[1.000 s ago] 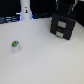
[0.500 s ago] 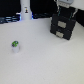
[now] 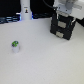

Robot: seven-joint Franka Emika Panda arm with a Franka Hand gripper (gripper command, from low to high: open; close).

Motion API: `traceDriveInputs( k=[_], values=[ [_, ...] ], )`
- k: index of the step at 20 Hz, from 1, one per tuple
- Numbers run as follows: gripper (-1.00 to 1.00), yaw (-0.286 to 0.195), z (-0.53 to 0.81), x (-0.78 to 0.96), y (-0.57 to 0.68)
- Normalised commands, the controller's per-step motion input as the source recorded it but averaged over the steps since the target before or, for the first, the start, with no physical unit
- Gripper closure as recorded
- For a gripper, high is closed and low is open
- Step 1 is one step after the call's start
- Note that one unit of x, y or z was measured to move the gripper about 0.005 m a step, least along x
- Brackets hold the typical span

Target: Open the kcup holder, insert the kcup into the holder, and close the kcup holder

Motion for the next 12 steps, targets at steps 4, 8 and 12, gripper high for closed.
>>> traceDriveInputs(
  k=[4, 8, 12],
  values=[
    [-1.0, 0.011, -0.25, -0.39, -0.01],
    [1.0, -0.005, -0.03, -0.19, 0.02],
    [1.0, -0.017, 0.0, 0.05, -0.02]
  ],
)
